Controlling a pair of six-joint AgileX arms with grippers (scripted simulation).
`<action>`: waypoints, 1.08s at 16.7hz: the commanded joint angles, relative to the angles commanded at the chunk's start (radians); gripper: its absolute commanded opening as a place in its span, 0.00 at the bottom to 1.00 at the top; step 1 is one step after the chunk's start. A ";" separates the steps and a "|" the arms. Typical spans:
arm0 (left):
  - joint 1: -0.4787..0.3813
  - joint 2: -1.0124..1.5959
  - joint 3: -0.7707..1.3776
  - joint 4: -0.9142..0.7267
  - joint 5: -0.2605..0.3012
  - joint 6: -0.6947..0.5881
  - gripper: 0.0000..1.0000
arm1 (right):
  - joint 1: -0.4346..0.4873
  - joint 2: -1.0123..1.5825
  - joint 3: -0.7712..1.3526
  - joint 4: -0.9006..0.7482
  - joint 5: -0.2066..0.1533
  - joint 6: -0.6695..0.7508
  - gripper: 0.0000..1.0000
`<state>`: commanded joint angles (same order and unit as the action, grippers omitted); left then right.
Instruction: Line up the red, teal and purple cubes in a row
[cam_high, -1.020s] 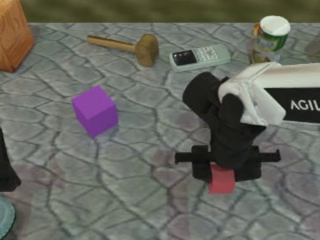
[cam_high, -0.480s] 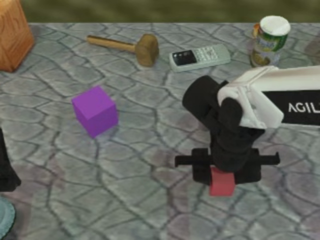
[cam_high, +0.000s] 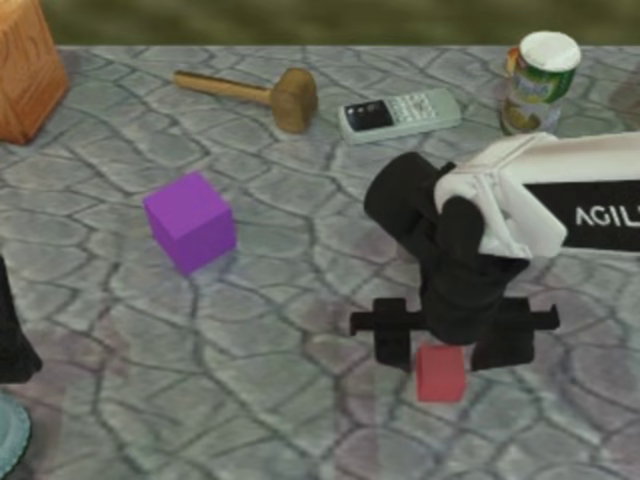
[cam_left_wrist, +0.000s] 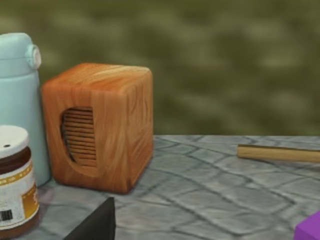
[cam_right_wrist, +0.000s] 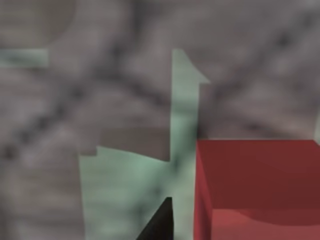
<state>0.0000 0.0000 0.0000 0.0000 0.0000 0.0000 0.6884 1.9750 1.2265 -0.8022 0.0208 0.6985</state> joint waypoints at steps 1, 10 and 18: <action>0.000 0.000 0.000 0.000 0.000 0.000 1.00 | 0.000 0.000 0.000 0.000 0.000 0.000 0.98; 0.000 0.000 0.000 0.000 0.000 0.000 1.00 | -0.002 -0.001 0.000 0.000 0.000 0.000 1.00; 0.000 0.000 0.000 0.000 0.000 0.000 1.00 | 0.010 -0.088 0.139 -0.234 -0.001 0.002 1.00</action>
<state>0.0000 0.0000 0.0000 0.0000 0.0000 0.0000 0.6986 1.8867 1.3659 -1.0366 0.0200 0.7007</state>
